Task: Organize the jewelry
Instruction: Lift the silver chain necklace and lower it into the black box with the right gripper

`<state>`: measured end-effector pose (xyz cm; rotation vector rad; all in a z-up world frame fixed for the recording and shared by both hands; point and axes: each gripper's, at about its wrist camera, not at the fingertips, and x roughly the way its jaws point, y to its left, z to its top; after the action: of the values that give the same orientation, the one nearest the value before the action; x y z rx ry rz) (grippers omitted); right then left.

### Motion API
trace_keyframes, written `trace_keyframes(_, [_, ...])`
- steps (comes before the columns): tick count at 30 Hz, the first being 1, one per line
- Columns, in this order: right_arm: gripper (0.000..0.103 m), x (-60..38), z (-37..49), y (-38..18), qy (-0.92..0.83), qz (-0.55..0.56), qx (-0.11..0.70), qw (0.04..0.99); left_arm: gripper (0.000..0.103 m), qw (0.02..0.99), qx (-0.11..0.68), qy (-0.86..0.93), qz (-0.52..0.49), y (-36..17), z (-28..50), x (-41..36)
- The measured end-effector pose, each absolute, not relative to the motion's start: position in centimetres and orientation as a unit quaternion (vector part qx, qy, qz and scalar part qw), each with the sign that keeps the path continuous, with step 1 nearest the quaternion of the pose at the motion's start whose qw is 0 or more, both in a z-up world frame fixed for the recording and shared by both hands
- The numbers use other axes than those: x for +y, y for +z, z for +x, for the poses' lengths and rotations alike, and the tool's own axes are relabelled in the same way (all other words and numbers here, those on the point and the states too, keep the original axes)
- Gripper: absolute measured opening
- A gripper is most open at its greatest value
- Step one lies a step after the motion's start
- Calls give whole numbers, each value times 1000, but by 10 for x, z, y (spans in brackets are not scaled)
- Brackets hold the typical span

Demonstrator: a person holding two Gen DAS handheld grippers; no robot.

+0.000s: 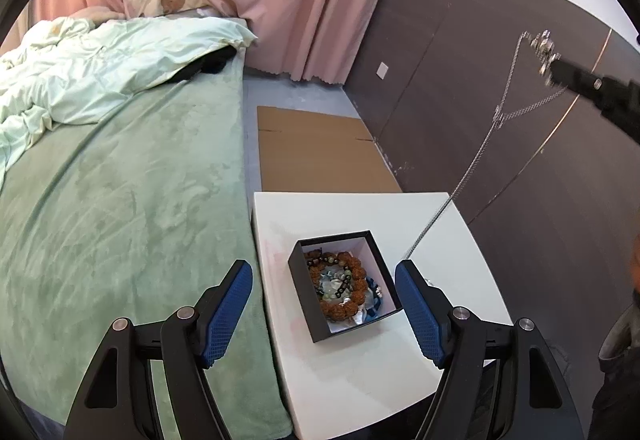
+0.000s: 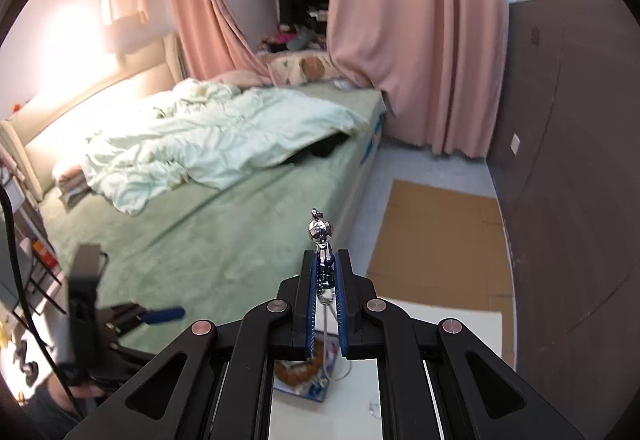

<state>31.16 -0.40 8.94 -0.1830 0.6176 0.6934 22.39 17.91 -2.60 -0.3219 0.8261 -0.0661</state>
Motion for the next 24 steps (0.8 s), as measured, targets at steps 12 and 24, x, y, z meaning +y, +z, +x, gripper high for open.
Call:
trace_keyframes(12, [10, 15, 319, 64, 349, -90, 322, 875, 75, 905, 396, -25, -156, -24, 218, 186])
trace_keyframes(24, [10, 28, 346, -46, 366, -63, 417, 830, 75, 896, 415, -11, -155, -41, 222, 196])
